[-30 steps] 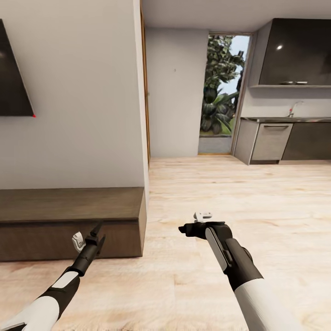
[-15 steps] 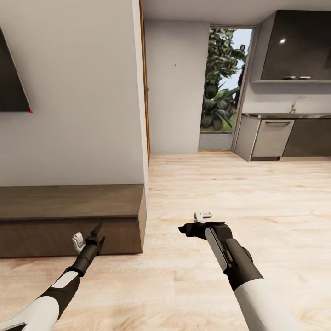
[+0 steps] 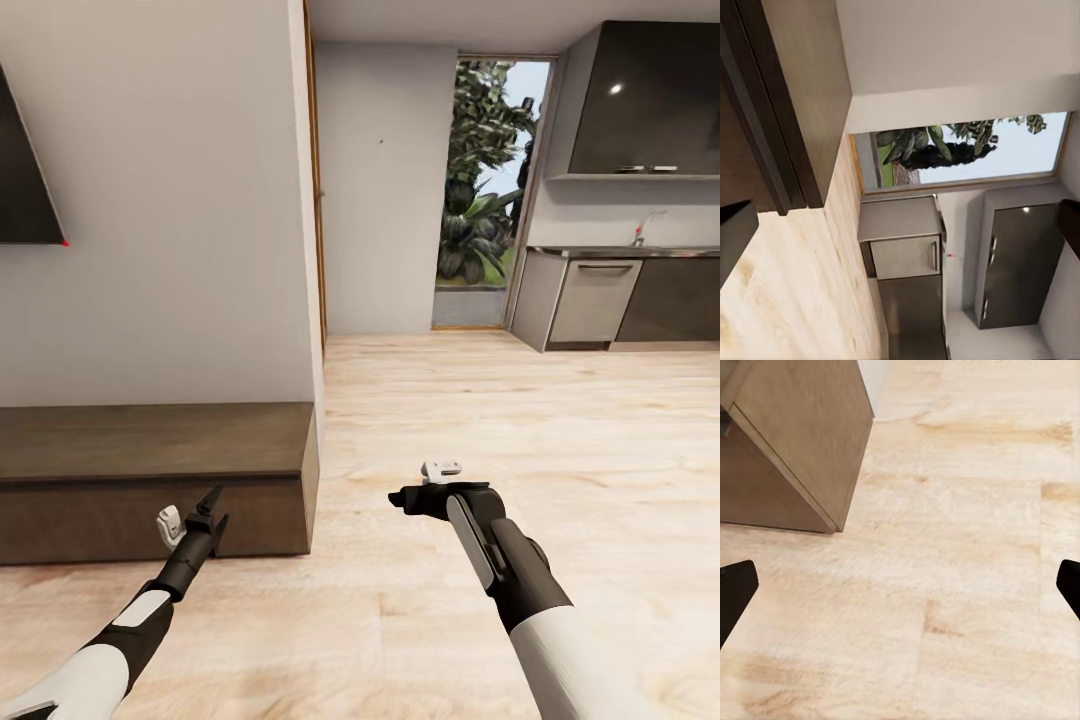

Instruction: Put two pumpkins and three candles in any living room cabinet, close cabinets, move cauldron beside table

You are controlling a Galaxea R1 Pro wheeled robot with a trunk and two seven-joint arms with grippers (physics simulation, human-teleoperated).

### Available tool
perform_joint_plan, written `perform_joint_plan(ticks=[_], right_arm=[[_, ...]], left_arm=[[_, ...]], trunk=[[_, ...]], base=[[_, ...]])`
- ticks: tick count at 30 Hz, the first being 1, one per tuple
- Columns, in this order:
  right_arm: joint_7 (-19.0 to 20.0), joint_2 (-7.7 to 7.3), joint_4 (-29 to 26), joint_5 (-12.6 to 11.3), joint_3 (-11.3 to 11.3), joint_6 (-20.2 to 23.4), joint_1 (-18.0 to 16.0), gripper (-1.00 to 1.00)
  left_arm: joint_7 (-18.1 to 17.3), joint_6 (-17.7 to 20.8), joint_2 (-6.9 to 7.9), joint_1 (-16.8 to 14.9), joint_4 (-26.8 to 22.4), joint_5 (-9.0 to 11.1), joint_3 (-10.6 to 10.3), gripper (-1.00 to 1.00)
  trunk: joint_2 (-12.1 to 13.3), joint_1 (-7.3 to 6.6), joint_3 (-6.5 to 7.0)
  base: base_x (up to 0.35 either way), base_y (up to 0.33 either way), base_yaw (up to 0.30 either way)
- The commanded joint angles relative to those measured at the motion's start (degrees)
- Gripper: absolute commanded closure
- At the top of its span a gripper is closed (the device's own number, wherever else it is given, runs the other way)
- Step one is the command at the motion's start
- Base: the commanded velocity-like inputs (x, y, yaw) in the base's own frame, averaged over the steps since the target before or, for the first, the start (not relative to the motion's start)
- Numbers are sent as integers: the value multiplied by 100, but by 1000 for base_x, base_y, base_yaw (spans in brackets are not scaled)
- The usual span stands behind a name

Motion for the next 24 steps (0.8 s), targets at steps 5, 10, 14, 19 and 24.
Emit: perform_joint_plan(ticks=[5,10,14,19,24], right_arm=[[11,0,-5,-2,-2,21,-3,-100],[11,0,-5,-1,-2,17,-3,-100],[11,0,-5,0,-2,18,-3,-100],[11,0,-5,-1,-2,18,-3,-100],[11,0,-5,1,-2,18,-3,-100]], left_arm=[[-17,-304,-1,-3,4,56,-7,-100],[-16,-394,-2,-3,11,56,-7,-100],[-11,-406,-2,-3,13,60,-3,-100],[-8,-405,-2,-3,13,64,0,-100],[-14,-403,-2,-3,13,65,1,-100]], trunk=[[-2,-1,-6],[-2,-1,-6],[-2,-1,-6],[-2,-1,-6],[-2,-1,-6]], base=[[174,-52,0],[113,-34,0],[25,-7,0],[3,-2,0],[-5,0,0]])
